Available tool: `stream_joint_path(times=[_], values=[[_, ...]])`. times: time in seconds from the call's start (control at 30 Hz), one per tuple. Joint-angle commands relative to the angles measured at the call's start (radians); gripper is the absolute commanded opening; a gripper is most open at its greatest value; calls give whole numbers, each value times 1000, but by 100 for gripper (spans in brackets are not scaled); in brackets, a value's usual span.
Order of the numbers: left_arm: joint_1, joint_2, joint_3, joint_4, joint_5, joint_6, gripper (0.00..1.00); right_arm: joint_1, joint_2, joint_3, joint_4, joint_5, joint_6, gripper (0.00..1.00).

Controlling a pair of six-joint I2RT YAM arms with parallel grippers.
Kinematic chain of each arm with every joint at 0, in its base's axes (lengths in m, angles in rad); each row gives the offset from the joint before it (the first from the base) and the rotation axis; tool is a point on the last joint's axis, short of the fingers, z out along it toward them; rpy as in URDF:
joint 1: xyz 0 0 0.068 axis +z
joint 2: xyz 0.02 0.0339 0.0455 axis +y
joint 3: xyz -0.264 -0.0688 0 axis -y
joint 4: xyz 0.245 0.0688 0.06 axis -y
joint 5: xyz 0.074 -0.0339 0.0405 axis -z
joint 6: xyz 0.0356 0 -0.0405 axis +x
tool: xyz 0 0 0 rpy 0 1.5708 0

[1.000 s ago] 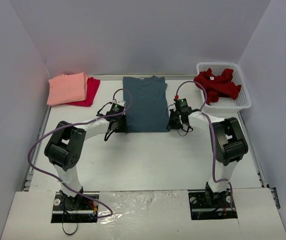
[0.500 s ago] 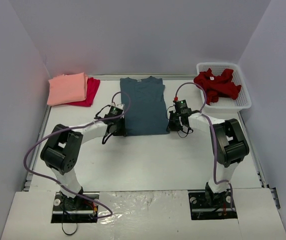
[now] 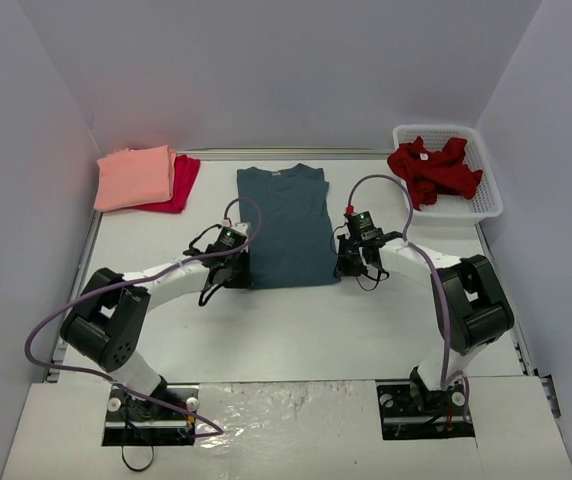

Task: Fold and stack the t-shirts
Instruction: Grab one side of the 2/3 rectangular tshirt with both arms

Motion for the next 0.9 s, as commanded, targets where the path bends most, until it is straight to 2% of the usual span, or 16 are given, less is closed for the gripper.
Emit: stream_joint_path(times=[0.0, 0.2, 0.6, 0.87], values=[[-28, -68, -29, -34, -37, -29, 2, 22, -88, -43, -56, 51, 19, 0], [-57, -148, -112, 3, -54, -67, 2, 66, -183, -106, -73, 104, 53, 0], [-127, -337, -237, -43, -100, -127, 2, 194, -357, -234, -96, 172, 167, 0], [-144, -412, -238, -95, -107, -144, 2, 230, -439, -245, -151, 225, 199, 0]])
